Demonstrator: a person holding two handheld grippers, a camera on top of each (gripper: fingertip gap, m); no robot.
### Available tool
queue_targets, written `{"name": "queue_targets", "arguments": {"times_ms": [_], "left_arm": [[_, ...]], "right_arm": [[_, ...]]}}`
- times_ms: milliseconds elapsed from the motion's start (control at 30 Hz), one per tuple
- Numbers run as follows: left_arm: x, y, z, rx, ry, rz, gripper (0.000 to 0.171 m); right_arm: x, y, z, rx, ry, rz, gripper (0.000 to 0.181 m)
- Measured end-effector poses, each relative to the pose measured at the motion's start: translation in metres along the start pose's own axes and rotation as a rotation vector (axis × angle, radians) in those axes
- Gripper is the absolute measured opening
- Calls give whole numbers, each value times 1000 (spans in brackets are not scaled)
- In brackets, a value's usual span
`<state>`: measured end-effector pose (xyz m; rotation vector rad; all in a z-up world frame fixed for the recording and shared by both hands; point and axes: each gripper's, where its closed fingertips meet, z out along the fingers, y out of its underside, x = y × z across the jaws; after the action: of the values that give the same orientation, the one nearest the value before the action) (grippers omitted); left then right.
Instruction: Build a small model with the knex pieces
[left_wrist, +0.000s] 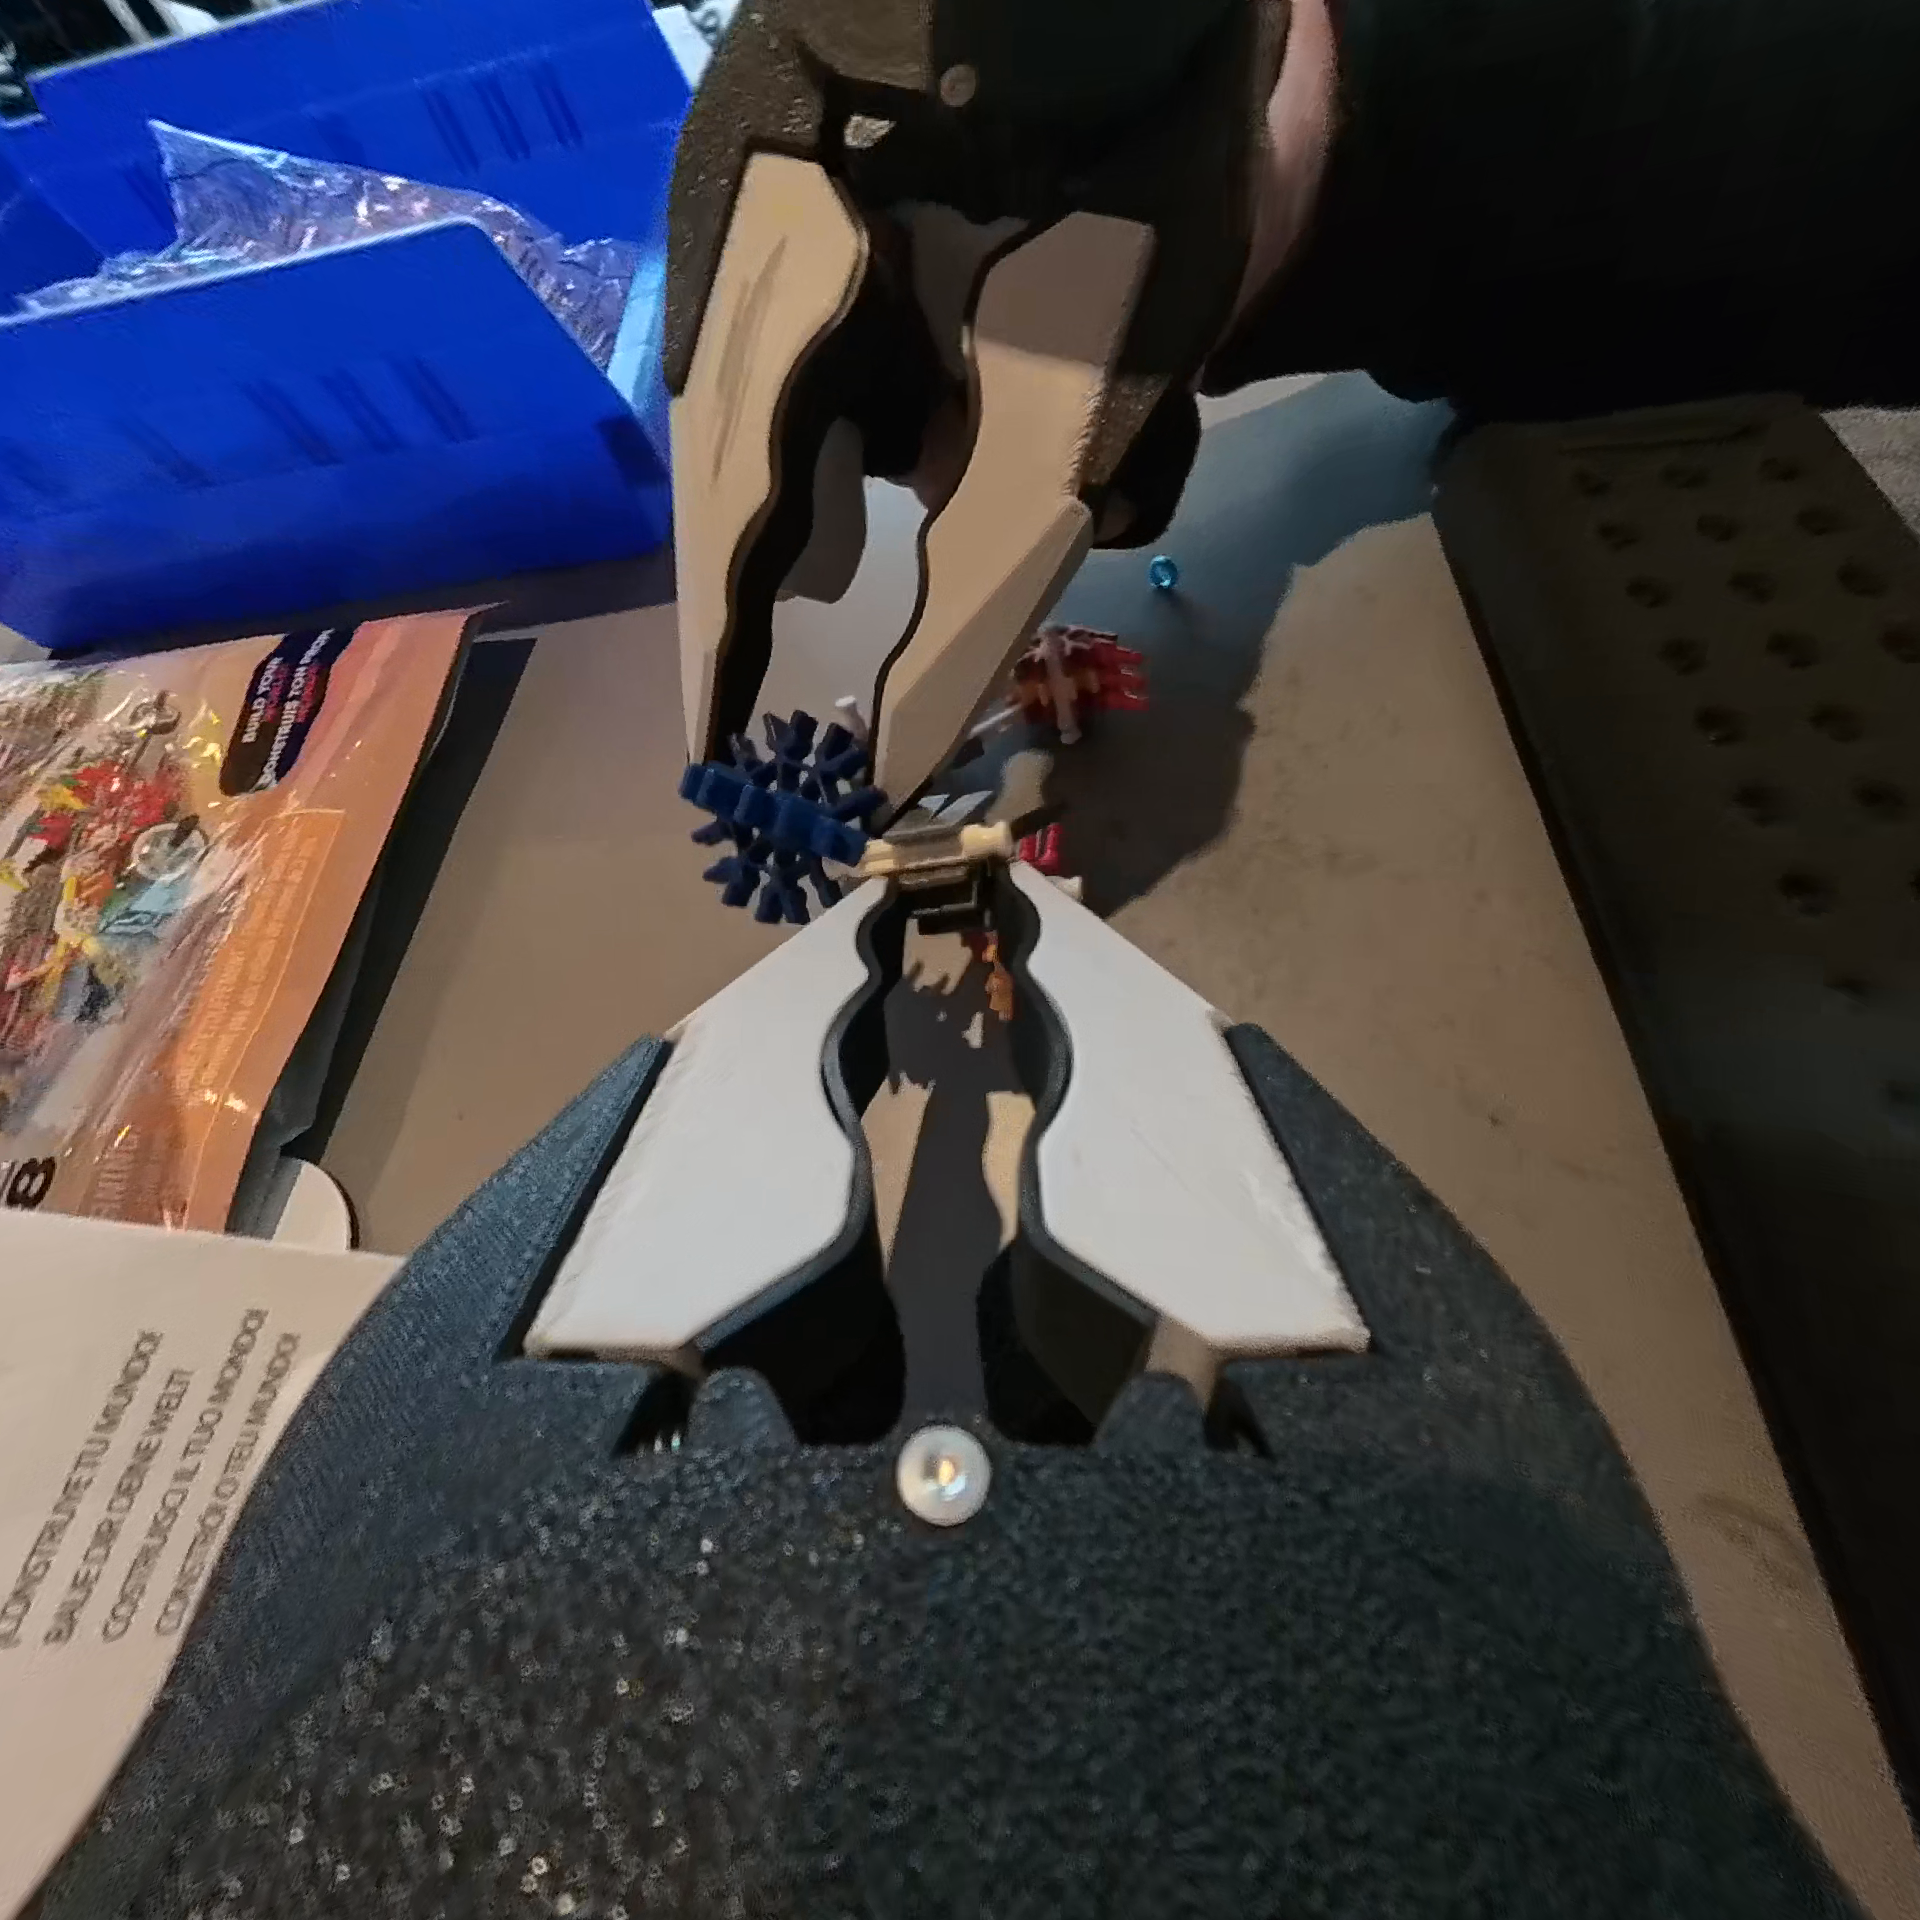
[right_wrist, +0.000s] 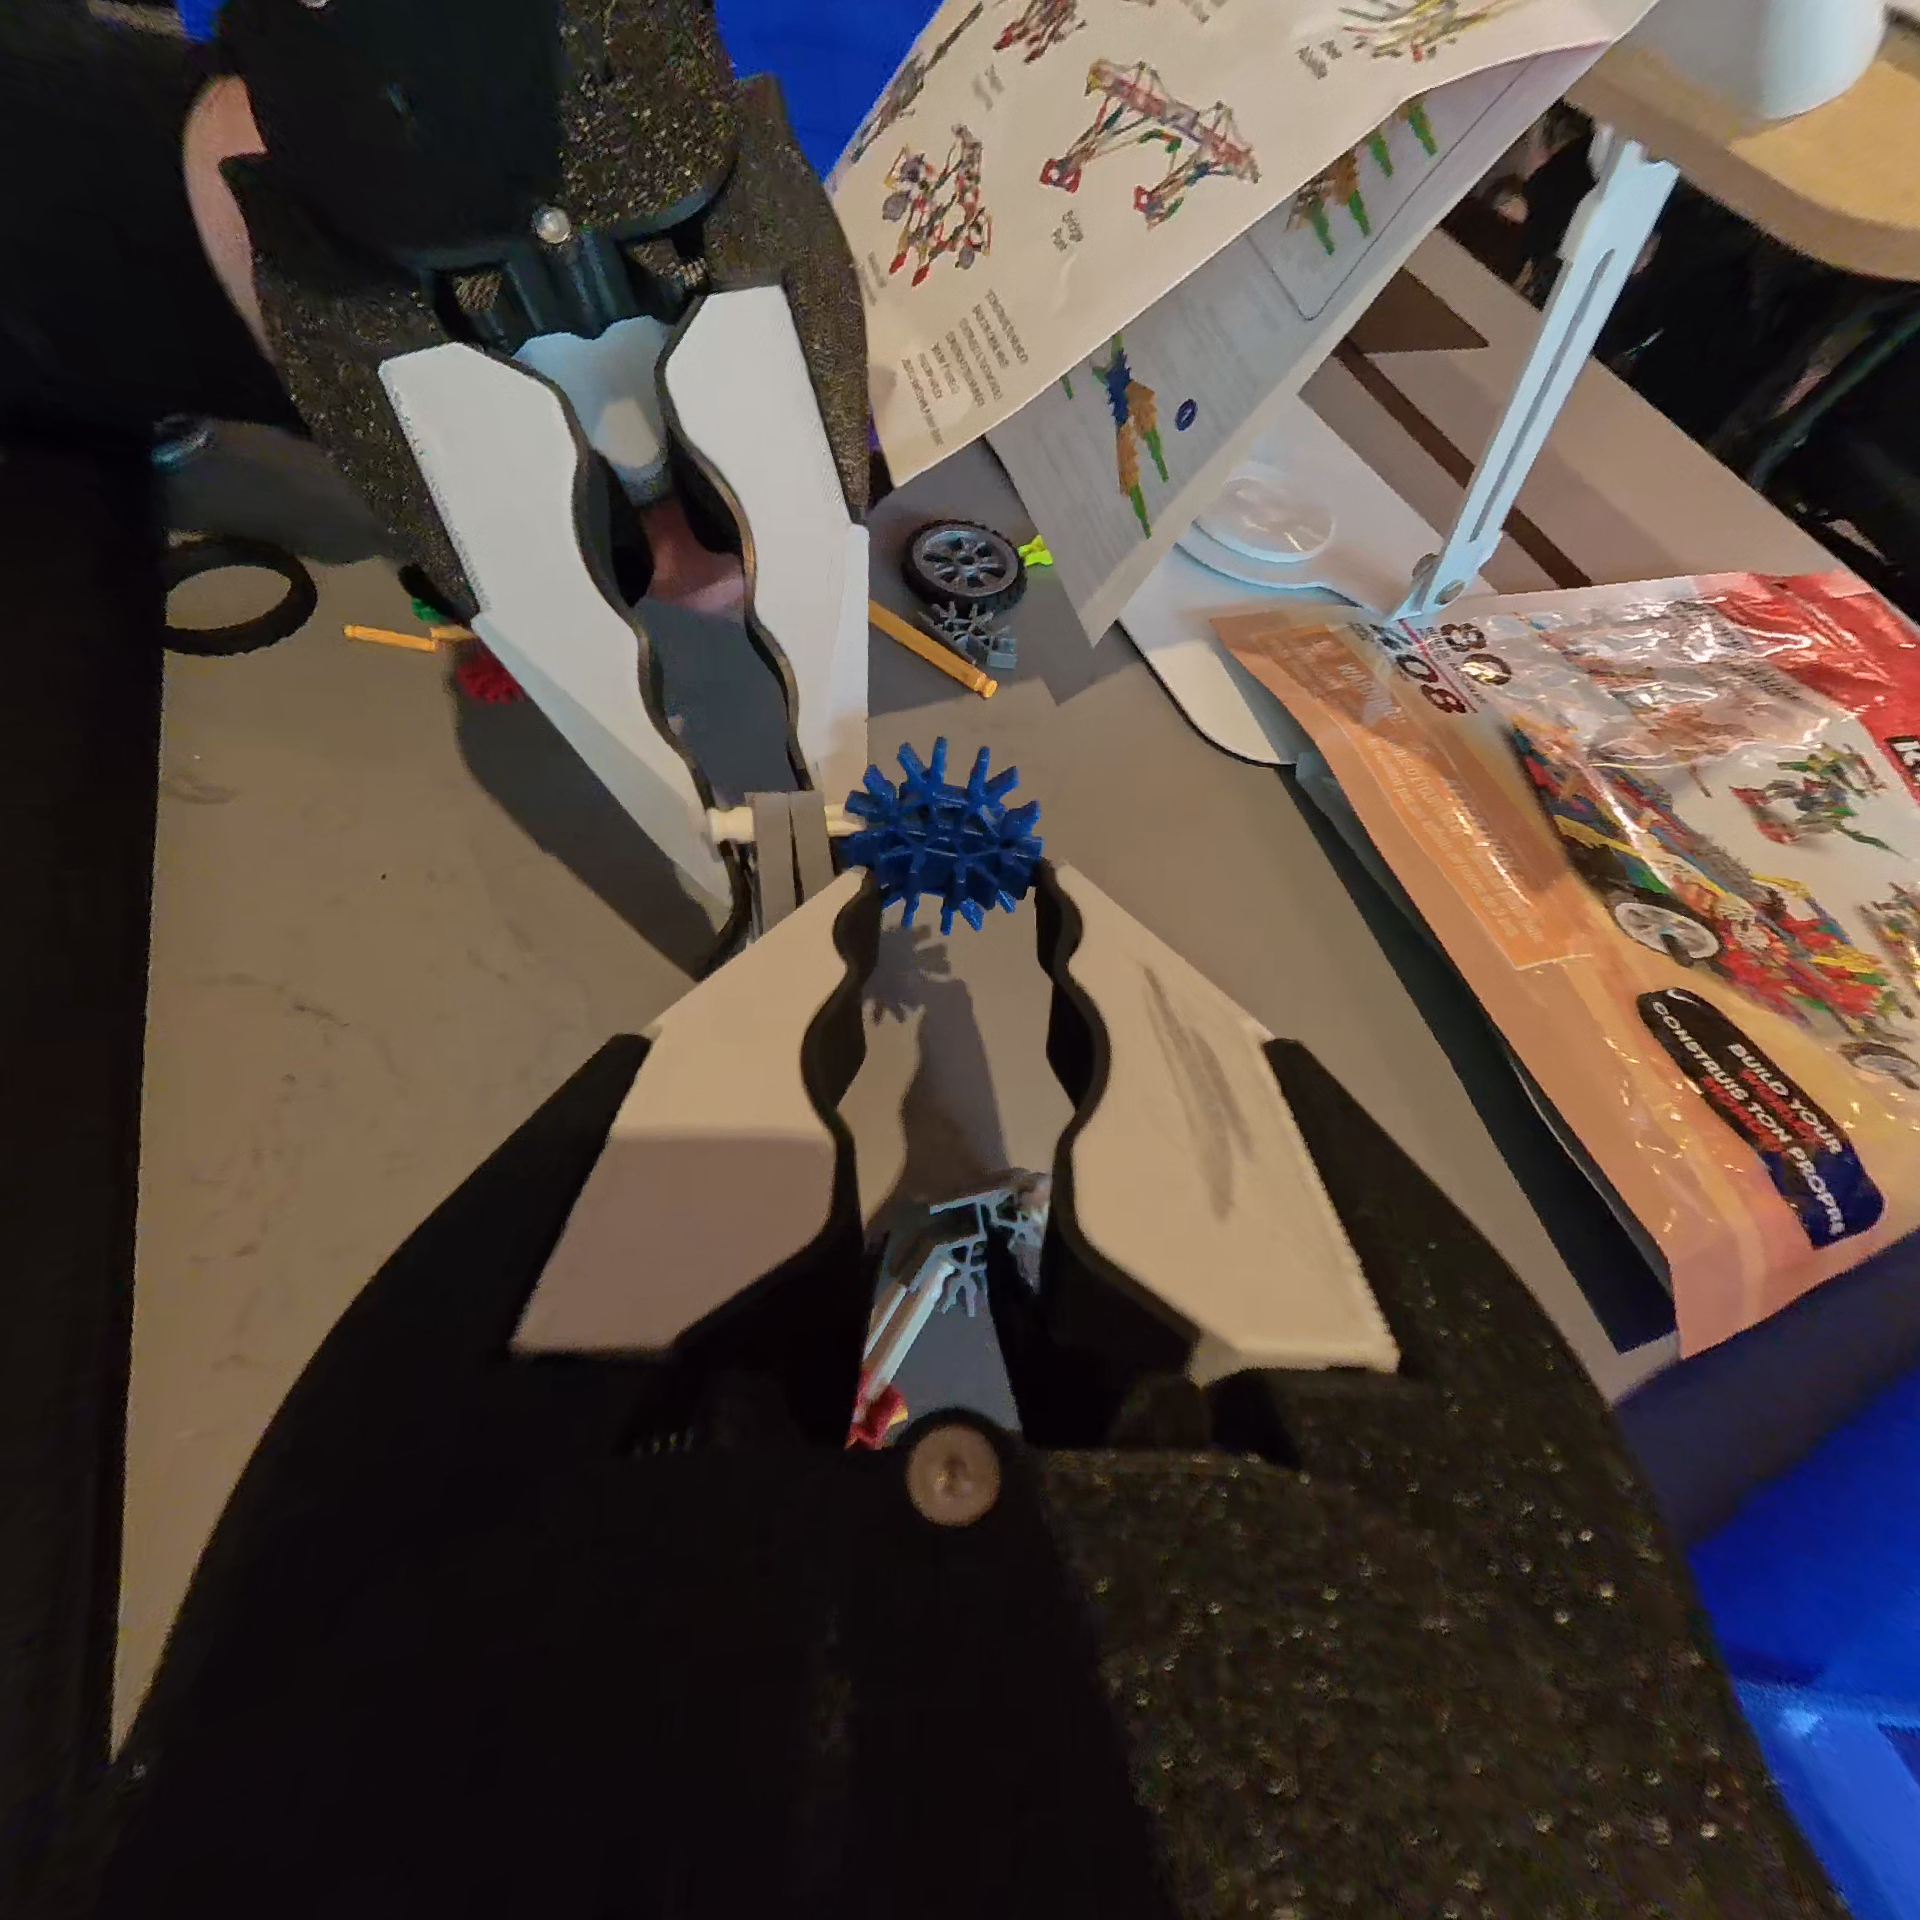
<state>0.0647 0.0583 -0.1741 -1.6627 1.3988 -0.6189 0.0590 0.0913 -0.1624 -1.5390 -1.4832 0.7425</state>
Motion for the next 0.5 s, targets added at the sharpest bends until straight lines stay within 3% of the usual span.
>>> {"name": "queue_targets", "arguments": {"times_ms": [267,500], "left_arm": [[1,-7,-4,-8,-92,-120,54],[-25,-17,-11,128,-247,-418,38]], "right_arm": [[9,-4,-2,39,161,-5,29],[18,-12,-1,42,340,-60,29]]}}
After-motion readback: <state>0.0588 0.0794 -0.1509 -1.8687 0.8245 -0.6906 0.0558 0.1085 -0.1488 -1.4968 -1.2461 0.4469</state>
